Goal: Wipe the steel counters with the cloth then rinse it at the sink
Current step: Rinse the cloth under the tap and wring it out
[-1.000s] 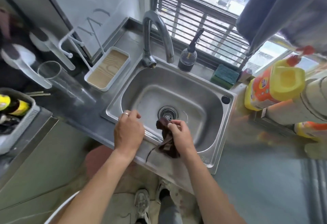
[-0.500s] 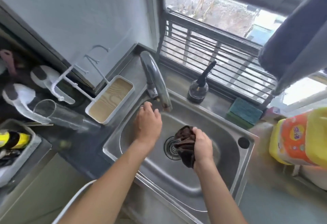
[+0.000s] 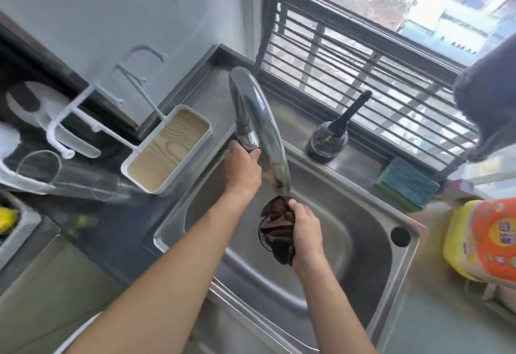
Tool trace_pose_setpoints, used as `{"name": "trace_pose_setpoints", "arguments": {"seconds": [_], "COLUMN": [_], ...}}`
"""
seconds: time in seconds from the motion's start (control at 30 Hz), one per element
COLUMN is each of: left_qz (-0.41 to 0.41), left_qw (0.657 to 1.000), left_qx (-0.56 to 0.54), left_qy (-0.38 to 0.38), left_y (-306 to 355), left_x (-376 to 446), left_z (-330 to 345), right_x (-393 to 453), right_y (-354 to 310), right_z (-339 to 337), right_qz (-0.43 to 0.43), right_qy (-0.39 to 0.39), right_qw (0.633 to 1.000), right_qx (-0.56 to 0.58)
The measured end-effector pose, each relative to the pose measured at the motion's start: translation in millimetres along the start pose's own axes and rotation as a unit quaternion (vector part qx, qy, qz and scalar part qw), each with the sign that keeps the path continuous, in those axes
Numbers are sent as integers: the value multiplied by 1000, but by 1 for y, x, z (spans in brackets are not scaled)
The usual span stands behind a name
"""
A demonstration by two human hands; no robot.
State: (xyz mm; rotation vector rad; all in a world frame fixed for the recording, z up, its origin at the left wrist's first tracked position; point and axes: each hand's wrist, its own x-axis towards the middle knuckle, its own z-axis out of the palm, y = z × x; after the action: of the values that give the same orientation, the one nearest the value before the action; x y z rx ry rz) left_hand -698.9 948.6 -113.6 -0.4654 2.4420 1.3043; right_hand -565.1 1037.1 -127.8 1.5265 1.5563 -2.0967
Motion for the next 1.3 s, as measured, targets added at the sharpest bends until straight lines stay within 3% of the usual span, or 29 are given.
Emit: {"name": "trace_pose_setpoints", "arguments": {"seconds": [0.17, 0.53, 0.77, 0.93, 1.07, 1.17, 1.23, 1.3], "left_qz": [13, 30, 50, 106, 109, 39, 2, 0], "left_qw": [1000, 998, 998, 993, 991, 988, 980, 979], "left_qx": [26, -28, 2, 22, 82, 124, 102, 52], "left_qy": [0, 40, 49, 57, 8, -89, -168, -196], "left_y": [15, 12, 10, 7, -16, -46, -65, -79], "left_x": [-6, -12, -13, -16, -21, -41, -59, -74], "left_z": [-10, -6, -6, -12, -12, -1, 10, 20], "right_x": [-2, 13, 10, 2, -5, -1, 2, 4], "right_y": [5, 16, 19, 20, 25, 32, 31, 27], "right_z": [14, 28, 24, 18, 23, 31, 33, 32], "right_qz": [16, 75, 121, 127, 102, 89, 97, 94], "right_qy": [2, 7, -50, -76, -45, -16, -19, -25], "right_qw": [1000, 989, 972, 962, 968, 961, 951, 952], "right_qx": [1, 126, 197, 228, 224, 262, 293, 290]}}
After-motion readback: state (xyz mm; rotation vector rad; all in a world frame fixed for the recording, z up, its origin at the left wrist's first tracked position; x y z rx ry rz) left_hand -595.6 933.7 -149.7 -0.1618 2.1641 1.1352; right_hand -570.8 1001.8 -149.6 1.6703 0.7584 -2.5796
